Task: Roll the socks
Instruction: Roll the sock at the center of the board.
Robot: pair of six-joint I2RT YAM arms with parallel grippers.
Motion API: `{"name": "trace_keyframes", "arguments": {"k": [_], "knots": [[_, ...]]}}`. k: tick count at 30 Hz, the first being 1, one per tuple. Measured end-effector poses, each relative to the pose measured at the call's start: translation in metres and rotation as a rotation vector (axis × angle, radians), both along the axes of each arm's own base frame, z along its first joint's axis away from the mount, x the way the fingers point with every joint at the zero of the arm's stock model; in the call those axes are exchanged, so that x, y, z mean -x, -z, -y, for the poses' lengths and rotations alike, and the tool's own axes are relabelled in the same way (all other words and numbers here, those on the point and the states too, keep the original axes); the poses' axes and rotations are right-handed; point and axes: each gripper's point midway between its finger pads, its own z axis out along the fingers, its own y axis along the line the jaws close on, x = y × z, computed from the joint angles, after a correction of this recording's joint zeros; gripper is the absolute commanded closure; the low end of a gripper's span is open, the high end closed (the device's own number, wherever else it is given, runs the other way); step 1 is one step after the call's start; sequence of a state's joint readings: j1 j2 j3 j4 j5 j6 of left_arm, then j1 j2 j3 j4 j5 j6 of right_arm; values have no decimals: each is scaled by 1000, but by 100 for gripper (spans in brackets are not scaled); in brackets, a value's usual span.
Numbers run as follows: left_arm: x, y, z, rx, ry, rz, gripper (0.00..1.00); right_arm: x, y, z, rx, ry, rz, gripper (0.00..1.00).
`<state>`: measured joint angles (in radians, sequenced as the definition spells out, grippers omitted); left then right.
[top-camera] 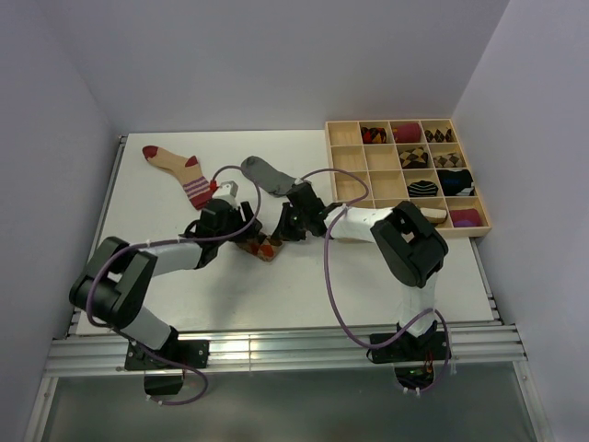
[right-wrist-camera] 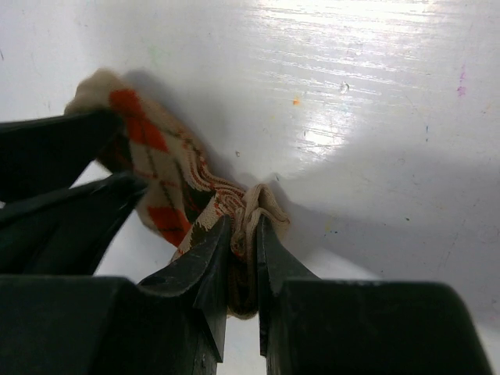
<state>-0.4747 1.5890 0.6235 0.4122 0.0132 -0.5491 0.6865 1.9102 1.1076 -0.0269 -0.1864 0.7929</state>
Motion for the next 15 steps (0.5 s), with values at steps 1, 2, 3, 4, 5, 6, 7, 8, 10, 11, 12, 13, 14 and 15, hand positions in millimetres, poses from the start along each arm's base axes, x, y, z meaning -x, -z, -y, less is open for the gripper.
{"name": "trace_keyframes", "arguments": {"k": [1, 2, 3, 4, 5, 6, 7, 8, 10, 11, 12, 13, 14, 15], "knots": [[3, -7, -1, -3, 8, 16, 32, 0, 0, 0, 2, 4, -4, 100], [4, -14, 0, -3, 15, 34, 31, 0, 0, 1, 4, 7, -8, 100], [7, -24, 2, -9, 31, 64, 31, 0, 0, 1, 5, 11, -11, 100], [10, -34, 7, -20, 50, 95, 31, 0, 0, 1, 5, 15, -15, 100], [13, -43, 12, -24, 66, 126, 30, 0, 0, 1, 5, 19, -19, 100], [18, -54, 20, -28, 92, 160, 30, 0, 0, 1, 5, 22, -23, 100], [22, -63, 26, -32, 113, 190, 30, 0, 0, 1, 5, 23, -24, 100], [29, -71, 35, -38, 140, 222, 30, 0, 0, 1, 6, 25, -27, 100], [41, -78, 46, -53, 179, 258, 30, 0, 0, 1, 6, 27, -30, 100], [46, -77, 49, -67, 195, 265, 30, 0, 0, 1, 6, 29, -32, 100], [51, -74, 51, -83, 205, 264, 30, 0, 0, 1, 5, 29, -32, 100], [55, -69, 52, -99, 212, 262, 30, 0, 0, 1, 7, 29, -32, 100], [58, -64, 51, -117, 217, 259, 30, 0, 1, 0, 5, 30, -36, 100], [62, -58, 49, -135, 220, 250, 30, 1, 1, 0, 4, 31, -38, 100]]}}
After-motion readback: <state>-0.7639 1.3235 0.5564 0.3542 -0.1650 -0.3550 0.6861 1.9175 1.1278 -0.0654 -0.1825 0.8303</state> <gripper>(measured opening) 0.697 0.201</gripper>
